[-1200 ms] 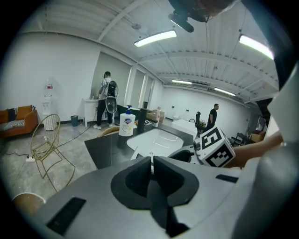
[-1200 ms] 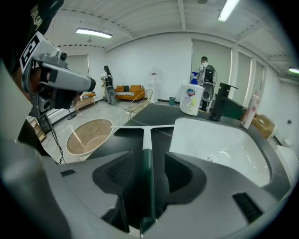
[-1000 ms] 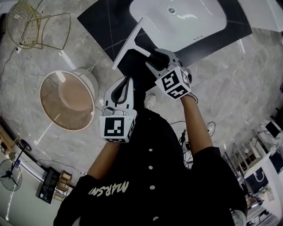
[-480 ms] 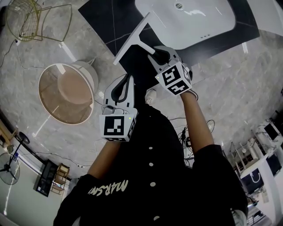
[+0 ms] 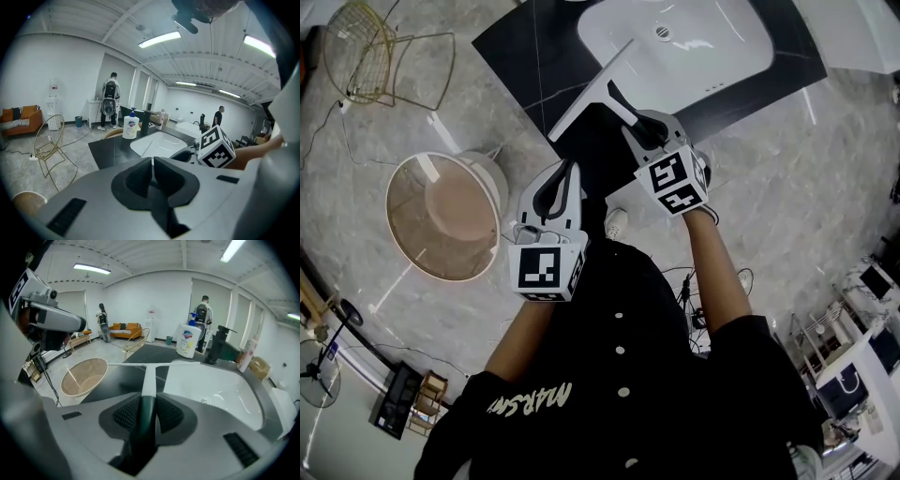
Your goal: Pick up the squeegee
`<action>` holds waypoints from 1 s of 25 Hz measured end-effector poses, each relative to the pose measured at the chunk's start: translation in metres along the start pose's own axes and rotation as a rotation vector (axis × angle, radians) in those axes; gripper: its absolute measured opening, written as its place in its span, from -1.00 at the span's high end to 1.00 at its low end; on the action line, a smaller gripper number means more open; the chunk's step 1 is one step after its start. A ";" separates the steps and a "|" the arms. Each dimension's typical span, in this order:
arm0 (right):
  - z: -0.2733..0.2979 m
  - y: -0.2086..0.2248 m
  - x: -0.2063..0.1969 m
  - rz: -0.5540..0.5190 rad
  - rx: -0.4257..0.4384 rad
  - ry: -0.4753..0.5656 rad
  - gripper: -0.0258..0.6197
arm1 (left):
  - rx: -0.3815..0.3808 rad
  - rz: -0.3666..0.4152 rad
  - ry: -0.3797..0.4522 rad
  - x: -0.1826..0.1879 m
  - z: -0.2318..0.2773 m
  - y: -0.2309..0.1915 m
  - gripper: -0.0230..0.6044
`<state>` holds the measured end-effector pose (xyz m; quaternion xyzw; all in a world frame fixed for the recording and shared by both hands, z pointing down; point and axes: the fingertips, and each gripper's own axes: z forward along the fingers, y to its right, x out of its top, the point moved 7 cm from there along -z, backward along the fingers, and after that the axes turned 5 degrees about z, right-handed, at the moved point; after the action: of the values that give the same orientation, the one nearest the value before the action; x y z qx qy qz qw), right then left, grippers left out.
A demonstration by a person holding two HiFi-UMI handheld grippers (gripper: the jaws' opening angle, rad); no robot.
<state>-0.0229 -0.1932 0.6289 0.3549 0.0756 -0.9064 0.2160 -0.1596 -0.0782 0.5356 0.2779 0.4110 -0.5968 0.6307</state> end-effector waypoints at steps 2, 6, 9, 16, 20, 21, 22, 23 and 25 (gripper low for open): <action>-0.016 0.006 0.006 0.007 -0.035 0.038 0.65 | -0.002 0.021 0.028 0.010 -0.003 0.002 0.86; -0.060 0.011 0.022 0.025 -0.099 0.106 0.65 | -0.002 0.053 0.073 0.030 -0.015 0.007 0.86; -0.096 0.011 0.040 0.045 -0.138 0.203 0.65 | -0.012 0.066 0.121 0.047 -0.025 0.011 0.86; -0.183 0.015 0.076 0.079 -0.286 0.415 0.65 | -0.039 0.129 0.249 0.093 -0.036 0.022 0.86; -0.228 0.012 0.084 0.101 -0.367 0.546 0.65 | -0.062 0.170 0.306 0.119 -0.044 0.035 0.86; -0.238 0.011 0.086 0.106 -0.388 0.576 0.65 | -0.066 0.177 0.322 0.125 -0.045 0.037 0.86; -0.247 0.011 0.087 0.110 -0.410 0.601 0.65 | -0.069 0.184 0.339 0.131 -0.046 0.039 0.86; -0.256 0.012 0.087 0.112 -0.433 0.622 0.65 | -0.071 0.189 0.356 0.137 -0.047 0.041 0.86; -0.272 0.014 0.089 0.119 -0.472 0.664 0.65 | -0.070 0.202 0.383 0.149 -0.047 0.043 0.86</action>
<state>0.0914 -0.1566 0.3683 0.5725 0.3263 -0.6865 0.3074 -0.1337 -0.1112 0.3796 0.4036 0.5138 -0.4523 0.6070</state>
